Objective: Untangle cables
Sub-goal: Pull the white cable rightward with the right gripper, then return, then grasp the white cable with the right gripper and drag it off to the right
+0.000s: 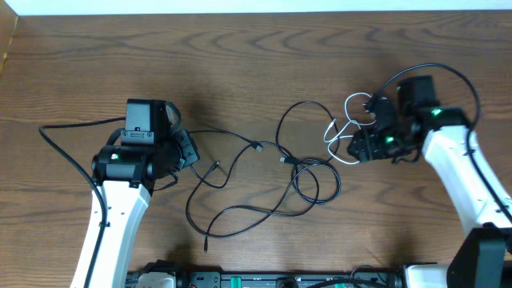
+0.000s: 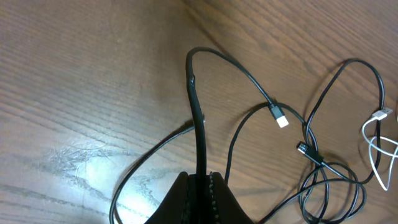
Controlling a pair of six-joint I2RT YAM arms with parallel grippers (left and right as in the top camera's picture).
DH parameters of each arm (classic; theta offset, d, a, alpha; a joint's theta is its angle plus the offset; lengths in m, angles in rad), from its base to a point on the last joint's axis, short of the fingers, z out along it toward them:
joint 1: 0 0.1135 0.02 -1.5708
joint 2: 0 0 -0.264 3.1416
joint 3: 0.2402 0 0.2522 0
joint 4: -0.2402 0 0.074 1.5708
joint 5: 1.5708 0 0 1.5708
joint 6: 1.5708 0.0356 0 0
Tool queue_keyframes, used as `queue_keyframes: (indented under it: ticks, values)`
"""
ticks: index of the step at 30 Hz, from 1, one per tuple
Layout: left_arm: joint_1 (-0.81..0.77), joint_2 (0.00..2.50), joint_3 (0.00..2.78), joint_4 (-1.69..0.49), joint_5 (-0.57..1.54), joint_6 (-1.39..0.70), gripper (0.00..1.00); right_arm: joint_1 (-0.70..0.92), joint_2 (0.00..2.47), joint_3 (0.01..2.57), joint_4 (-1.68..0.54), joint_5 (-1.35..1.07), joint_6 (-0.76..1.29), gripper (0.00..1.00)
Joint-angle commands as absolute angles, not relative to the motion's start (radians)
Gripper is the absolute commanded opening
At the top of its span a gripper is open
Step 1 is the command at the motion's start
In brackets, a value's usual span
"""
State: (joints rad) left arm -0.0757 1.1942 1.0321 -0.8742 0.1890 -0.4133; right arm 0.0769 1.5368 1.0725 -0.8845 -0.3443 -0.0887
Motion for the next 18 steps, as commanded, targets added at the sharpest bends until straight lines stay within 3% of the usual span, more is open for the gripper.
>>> queue_keyframes:
  ticks: [1,8,12,14,15,17,18]
  values:
    - [-0.078,1.197,1.036,-0.879,0.191,-0.396,0.08,0.136,1.534,0.961,-0.766,-0.347,-0.180,0.64]
    - [-0.078,1.197,1.036,-0.879,0.191,-0.396,0.08,0.178,1.534,0.771,-0.481,-0.343,-0.308,0.66]
    - [-0.078,1.197,1.036,-0.879,0.191,-0.396,0.08,0.178,1.534,0.691,-0.354,-0.311,-0.308,0.60]
    - [-0.078,1.197,1.036,-0.882,0.191,-0.396,0.07,0.178,1.534,0.665,-0.321,-0.284,-0.308,0.53]
    - [-0.078,1.197,1.036,-0.882,0.191,-0.396,0.08,0.178,1.534,0.648,-0.299,-0.282,-0.305,0.40]
    - [-0.078,1.197,1.036,-0.882,0.191,-0.396,0.08,0.178,1.534,0.644,-0.278,-0.281,-0.266,0.27]
    - [-0.078,1.197,1.036,-0.882,0.191,-0.396,0.07,0.178,1.534,0.644,-0.265,-0.278,-0.245,0.16]
